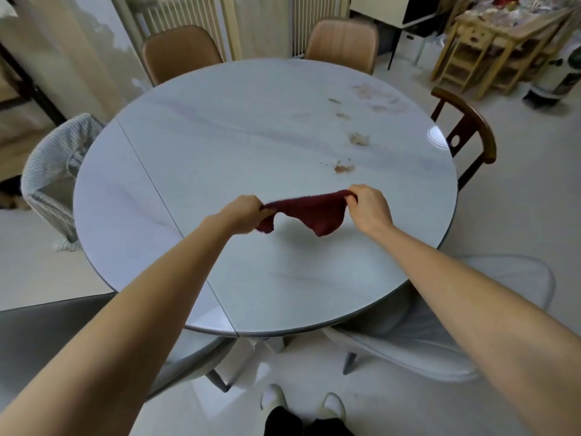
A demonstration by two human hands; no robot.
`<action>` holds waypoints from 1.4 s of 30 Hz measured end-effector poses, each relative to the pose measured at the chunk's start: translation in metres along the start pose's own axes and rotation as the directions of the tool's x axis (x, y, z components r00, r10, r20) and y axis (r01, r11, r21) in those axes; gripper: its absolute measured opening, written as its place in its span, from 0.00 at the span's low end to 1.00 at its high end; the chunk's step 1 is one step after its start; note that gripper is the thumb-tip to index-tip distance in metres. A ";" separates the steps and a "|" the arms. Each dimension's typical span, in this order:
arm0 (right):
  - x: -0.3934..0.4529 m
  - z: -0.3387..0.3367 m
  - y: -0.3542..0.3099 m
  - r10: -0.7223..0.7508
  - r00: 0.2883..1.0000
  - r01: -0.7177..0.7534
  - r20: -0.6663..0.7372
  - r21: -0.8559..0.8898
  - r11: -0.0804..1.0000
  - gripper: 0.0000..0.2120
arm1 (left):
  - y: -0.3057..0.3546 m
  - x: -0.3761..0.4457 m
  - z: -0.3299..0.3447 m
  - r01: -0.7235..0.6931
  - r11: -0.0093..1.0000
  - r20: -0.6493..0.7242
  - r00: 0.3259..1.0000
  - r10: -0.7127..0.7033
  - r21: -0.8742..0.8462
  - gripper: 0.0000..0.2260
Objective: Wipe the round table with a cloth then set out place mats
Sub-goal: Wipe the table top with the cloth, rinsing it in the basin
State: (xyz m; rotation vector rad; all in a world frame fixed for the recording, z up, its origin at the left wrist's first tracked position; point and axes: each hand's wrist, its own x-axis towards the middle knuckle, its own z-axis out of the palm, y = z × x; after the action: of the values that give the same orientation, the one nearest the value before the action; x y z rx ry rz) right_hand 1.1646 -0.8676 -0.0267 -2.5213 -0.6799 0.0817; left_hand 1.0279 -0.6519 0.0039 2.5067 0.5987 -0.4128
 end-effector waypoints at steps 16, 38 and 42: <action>0.006 0.087 0.034 0.306 0.883 -0.322 0.355 -0.014 0.947 0.20 | -0.060 0.042 0.075 0.302 0.945 -0.057 0.949 -0.311 -0.130 0.15; -0.060 0.143 -0.058 -0.150 0.725 -0.227 0.672 0.439 0.869 0.10 | -0.132 0.017 0.137 0.388 0.433 0.164 0.868 -0.469 -0.814 0.04; -0.061 0.150 -0.064 -0.064 0.811 -0.216 0.582 0.399 0.891 0.08 | -0.135 0.008 0.130 0.279 0.637 -0.138 0.841 -0.523 -0.718 0.11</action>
State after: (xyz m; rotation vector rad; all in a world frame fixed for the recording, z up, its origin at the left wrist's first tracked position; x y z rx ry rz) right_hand 1.0549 -0.7795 -0.1282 -2.0481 -0.6812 0.9721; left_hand 0.9471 -0.6178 -0.1622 1.7069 1.2238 0.1012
